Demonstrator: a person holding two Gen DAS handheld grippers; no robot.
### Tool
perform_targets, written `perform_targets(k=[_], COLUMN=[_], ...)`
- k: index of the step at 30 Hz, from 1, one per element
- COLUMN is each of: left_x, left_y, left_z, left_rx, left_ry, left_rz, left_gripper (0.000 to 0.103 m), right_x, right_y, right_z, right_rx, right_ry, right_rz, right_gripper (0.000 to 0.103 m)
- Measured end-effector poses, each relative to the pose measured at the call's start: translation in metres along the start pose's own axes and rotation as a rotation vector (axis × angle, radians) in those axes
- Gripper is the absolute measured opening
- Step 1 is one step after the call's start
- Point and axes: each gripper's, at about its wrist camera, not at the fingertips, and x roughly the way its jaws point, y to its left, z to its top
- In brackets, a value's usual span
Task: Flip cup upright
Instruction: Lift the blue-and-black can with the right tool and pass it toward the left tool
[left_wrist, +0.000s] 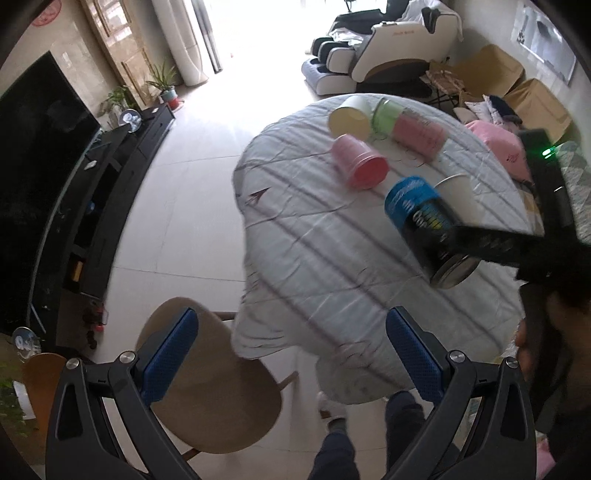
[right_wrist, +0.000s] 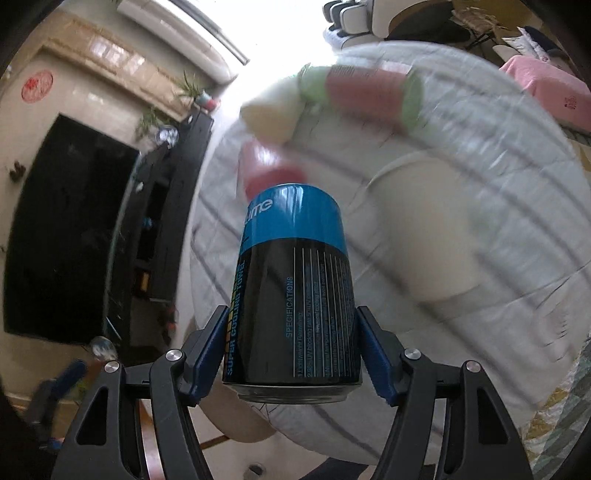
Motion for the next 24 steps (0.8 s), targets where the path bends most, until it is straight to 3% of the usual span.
perform_targets(k=[5,9,10,13,16,24], left_x=[0.003,0.006,0.006,0.006,0.005,0.022], left_y=[0.009,0.003,0.001,-0.007,-0.018,-0.064], left_z=[-0.011,-0.013,-0.012,-0.008,0.000,0.029], left_rx=[0.004,0.021,0.022,0.021,0.018,-0.010], left_ry=[0.010,0.009,0.009,0.008,0.007,0.074], left_rz=[-0.009,-0.025,-0.033,-0.076,-0.119,-0.207], left_gripper=[0.103,0.103,0.103,0.103,0.103,0.103], right_x=[0.037,0.045,0.041,0.018,-0.013,-0.087], right_y=[0.015,0.011,0.010,0.011,0.014,-0.001], right_z=[-0.017,-0.025,-0.026,-0.027,-0.033,-0.068], right_rx=[-0.034,0.003,0.003,-0.024,-0.065,-0.209], right_ry=[0.024,0.037,0.018,-0.023,-0.077,-0.196], right_rz=[-0.074,-0.052,-0.044,-0.007,-0.035,-0.242], right_gripper=[0.068,0.071,0.081,0.082,0.082,0.082])
